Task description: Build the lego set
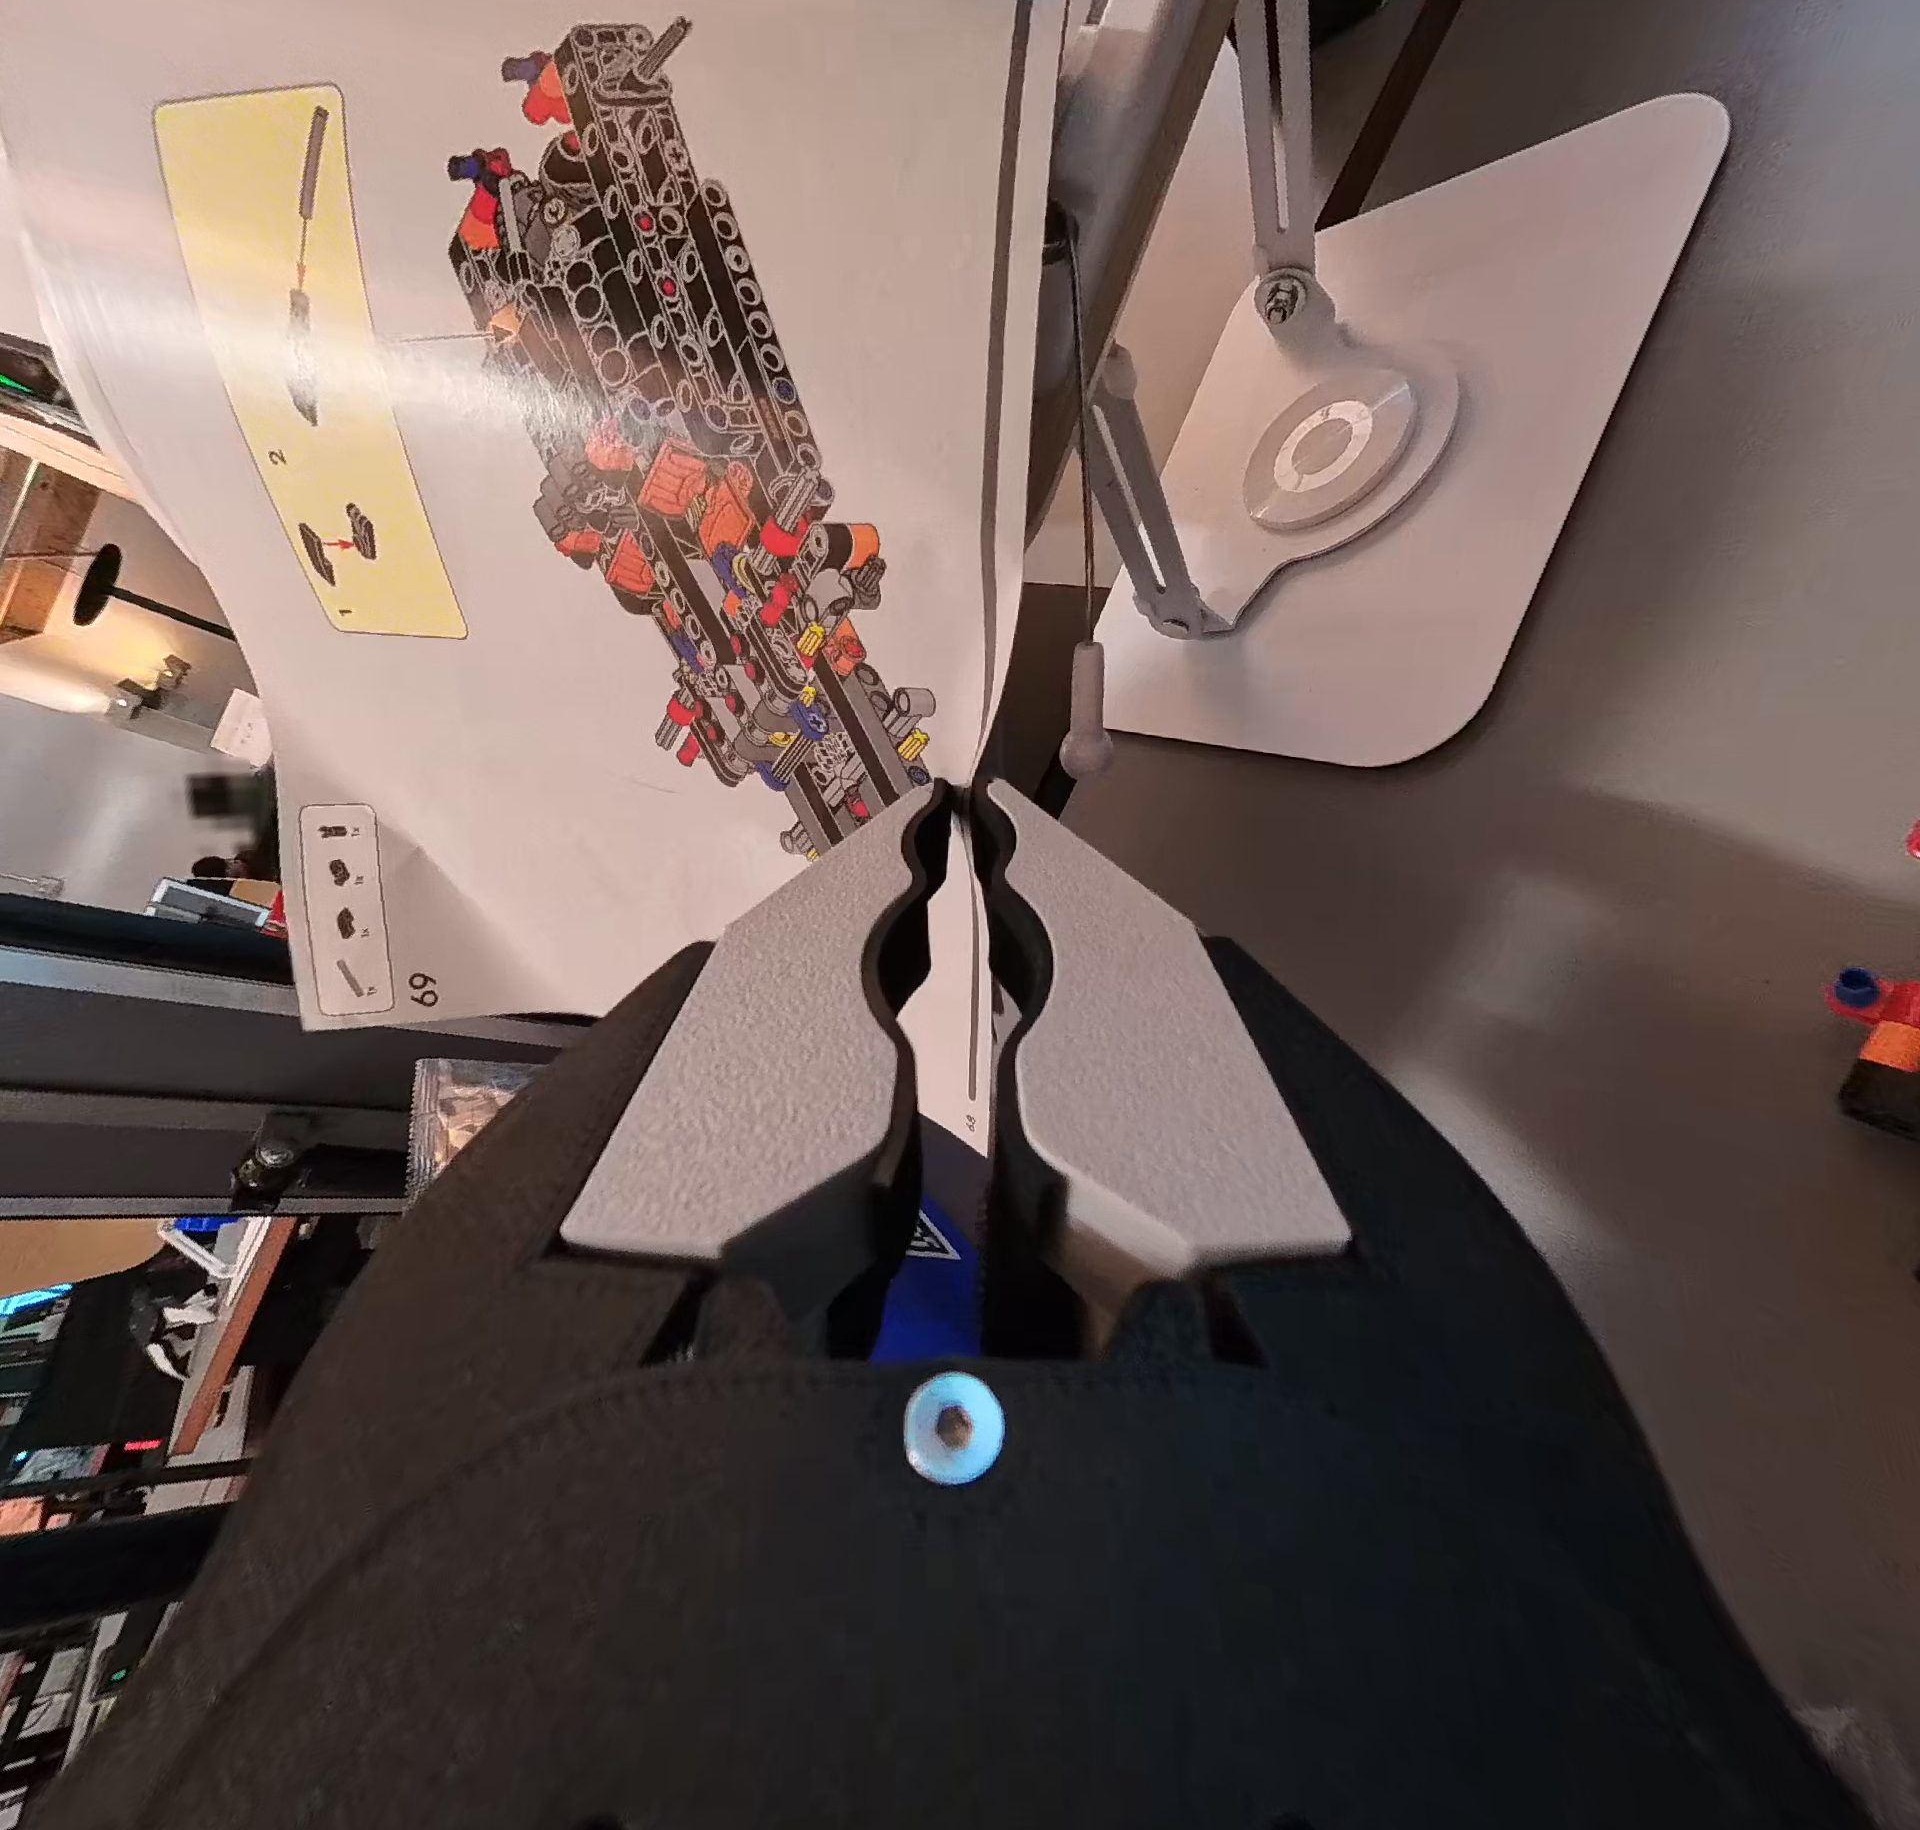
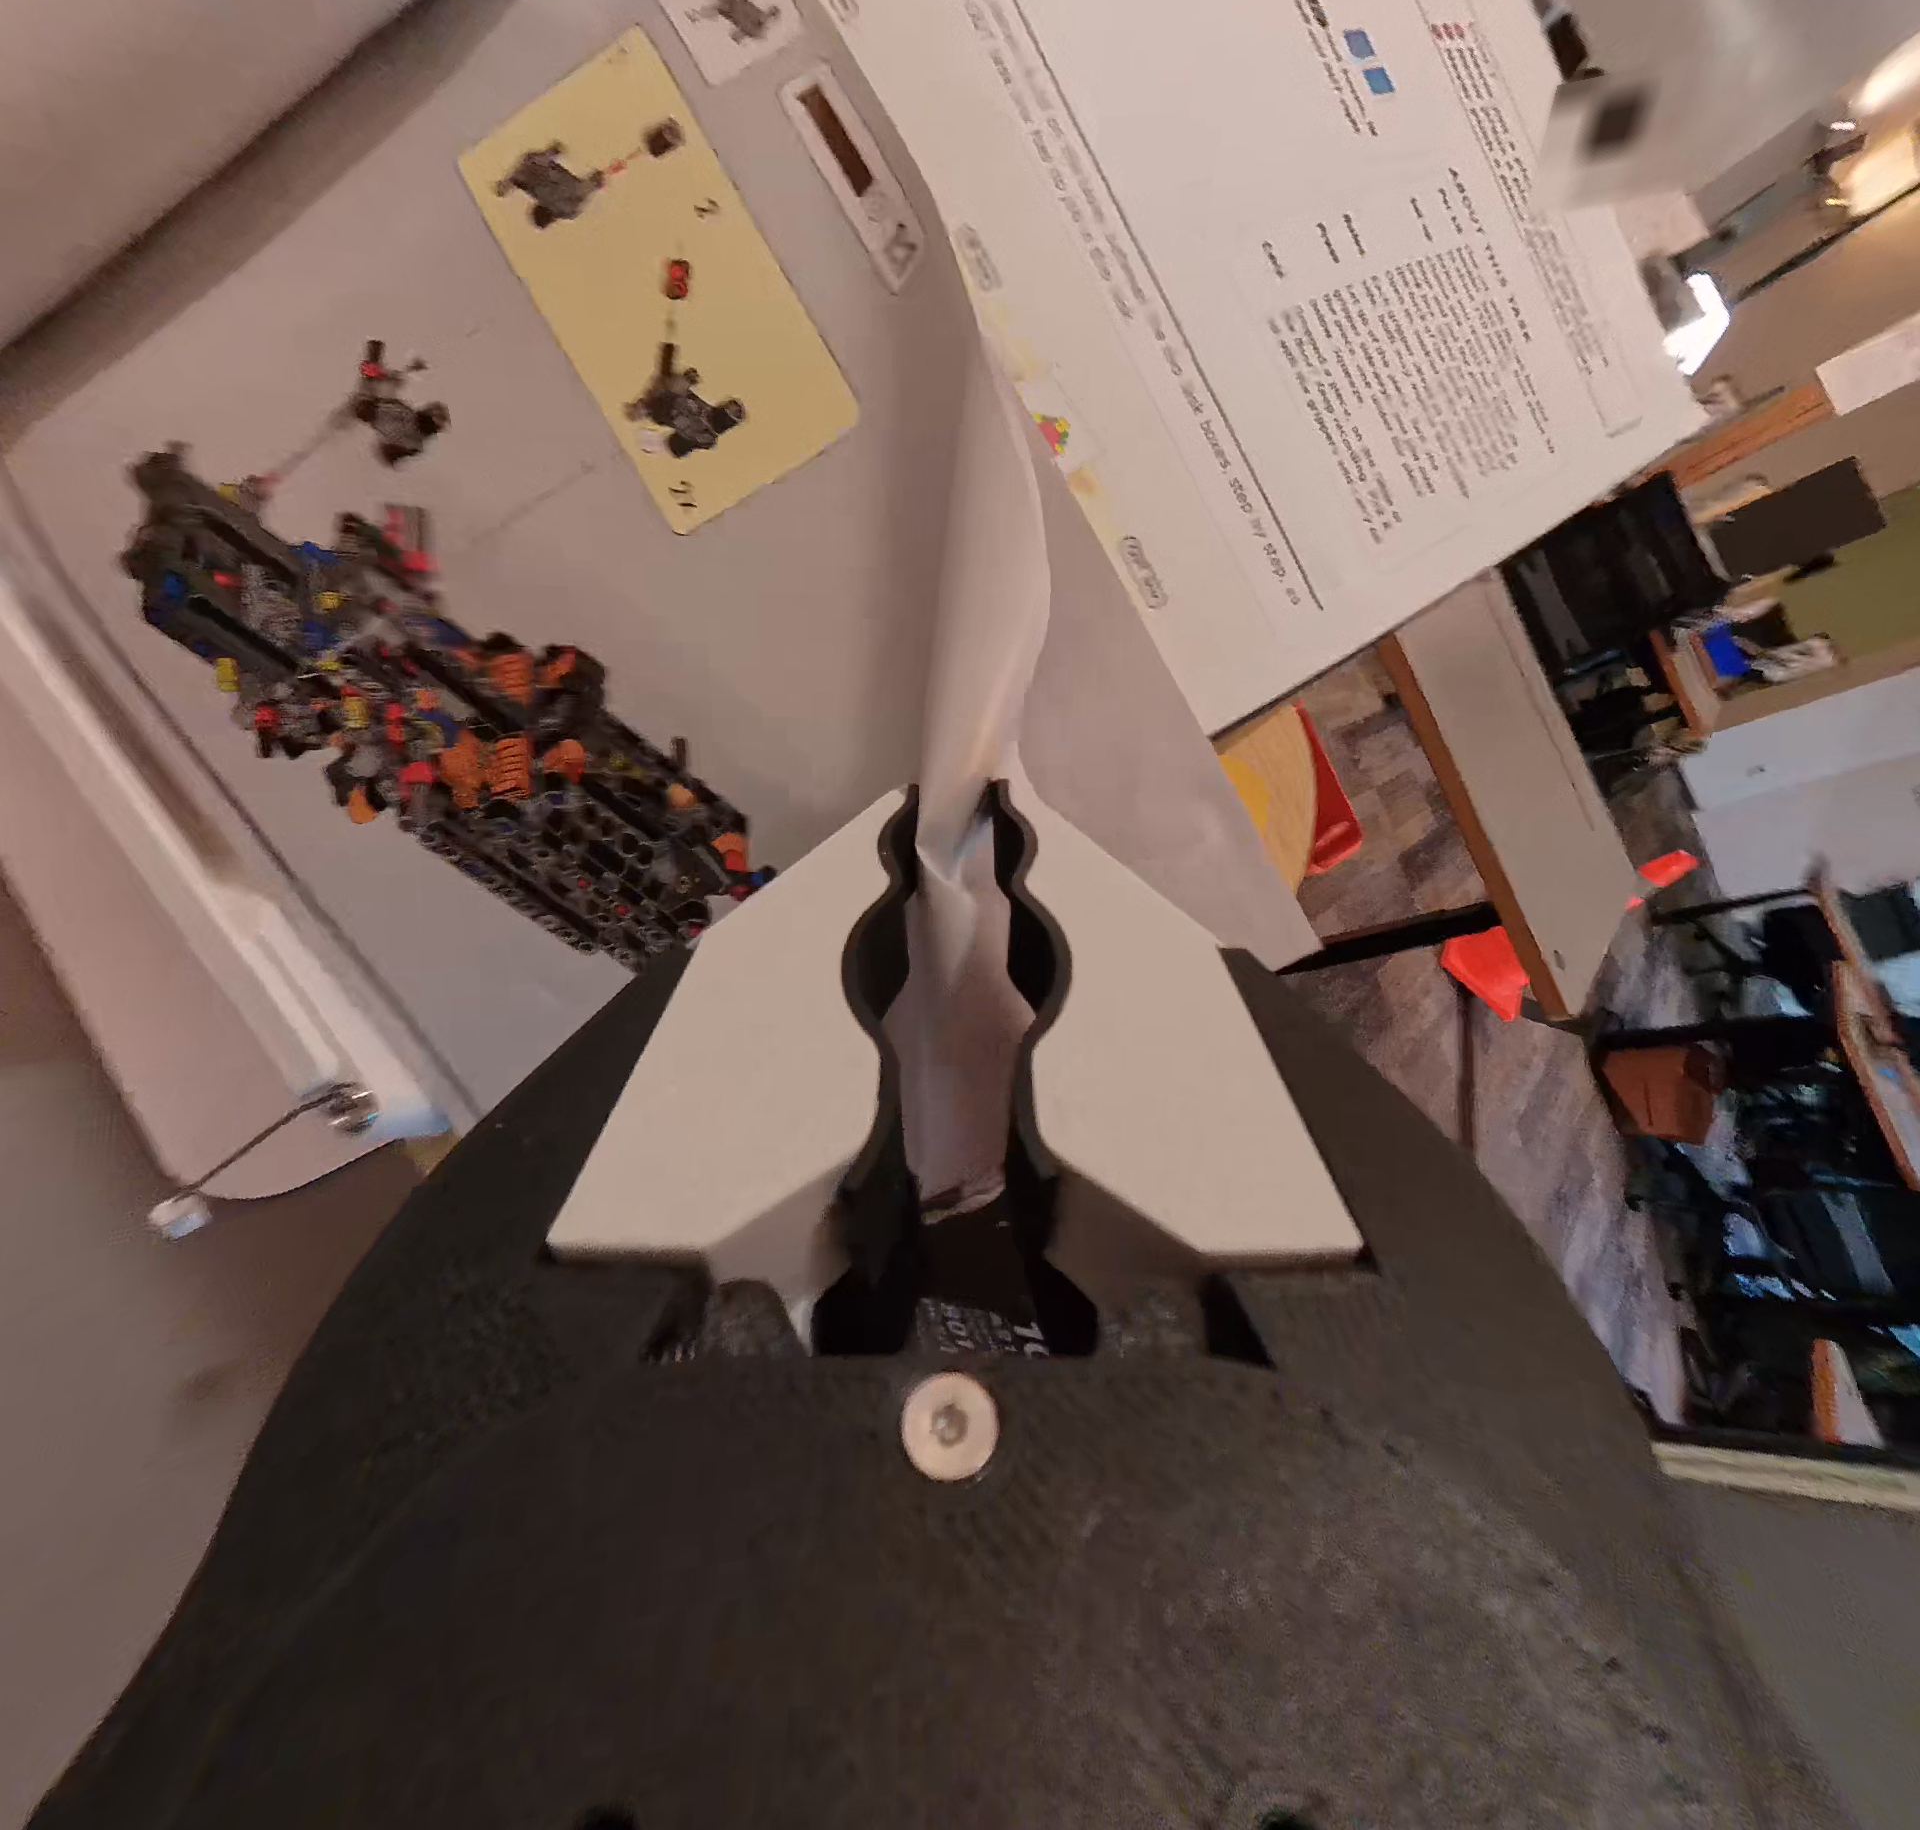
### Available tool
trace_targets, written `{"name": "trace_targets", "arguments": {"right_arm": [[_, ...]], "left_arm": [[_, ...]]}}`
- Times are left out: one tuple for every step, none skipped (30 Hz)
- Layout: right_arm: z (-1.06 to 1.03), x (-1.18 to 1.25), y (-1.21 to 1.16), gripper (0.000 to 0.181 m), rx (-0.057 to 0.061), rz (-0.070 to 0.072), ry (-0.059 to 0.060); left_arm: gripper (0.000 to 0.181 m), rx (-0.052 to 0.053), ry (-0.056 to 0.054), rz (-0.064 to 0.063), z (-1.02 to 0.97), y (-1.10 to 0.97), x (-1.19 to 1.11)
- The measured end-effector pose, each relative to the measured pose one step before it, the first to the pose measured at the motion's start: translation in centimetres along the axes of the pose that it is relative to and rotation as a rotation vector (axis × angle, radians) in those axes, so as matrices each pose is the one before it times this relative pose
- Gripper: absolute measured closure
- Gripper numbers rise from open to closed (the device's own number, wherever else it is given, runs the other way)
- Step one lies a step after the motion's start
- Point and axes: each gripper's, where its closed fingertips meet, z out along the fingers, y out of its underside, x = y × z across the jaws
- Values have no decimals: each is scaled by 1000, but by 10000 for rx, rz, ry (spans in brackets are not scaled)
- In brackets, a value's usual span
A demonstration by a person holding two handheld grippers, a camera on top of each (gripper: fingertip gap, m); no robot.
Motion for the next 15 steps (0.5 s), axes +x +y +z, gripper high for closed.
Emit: {"name": "trace_targets", "arguments": {"right_arm": [[-284, -438, -212, 173, 11, 42, -295], [-311, -455, -237, 174, 17, 111, -310], [-356, -556, -284, 178, 29, 131, -373], [-335, -747, -267, 178, -1, 184, -503], [-335, -674, -320, 178, 22, 175, -435], [-340, -548, -418, 178, 82, 94, -309], [-357, -751, -531, 178, 136, 103, -419], [-342, -895, -726, 179, 224, 154, -476], [-279, -721, -826, 179, 262, 104, -311], [-177, -772, -780, 179, 212, 94, -308], [-36, -1032, -791, 178, 181, 206, -481], [93, -1177, -942, 177, 238, 250, -547], [250, -1152, -1005, 176, 273, 205, -508], [426, -1131, -943, 175, 211, 155, -477], [573, -1037, -885, 174, 137, 122, -410]], "left_arm": [[180, -2, 11, -10, -37, -2, -11], [180, -3, 3, 1, -19, -6, -7], [180, -13, 6, 6, -38, -4, -4], [180, -6, 12, 6, -40, -27, -10], [180, -1, 17, -5, -50, -31, -5], [180, 3, 13, 6, -66, -33, -11], [180, 7, 9, 14, -85, -42, -23], [180, 16, 46, -21, -118, -66, 13], [180, 20, 28, -35, -169, -79, -52], [178, 97, -61, -15, -264, -190, -181], [174, 145, -46, -102, -331, -279, -220], [163, 149, -134, -201, -388, -352, -449], [155, 168, -46, -219, -468, -464, -364], [149, 128, -59, -261, -466, -515, -408], [142, 130, -47, -190, -505, -681, -342]]}}
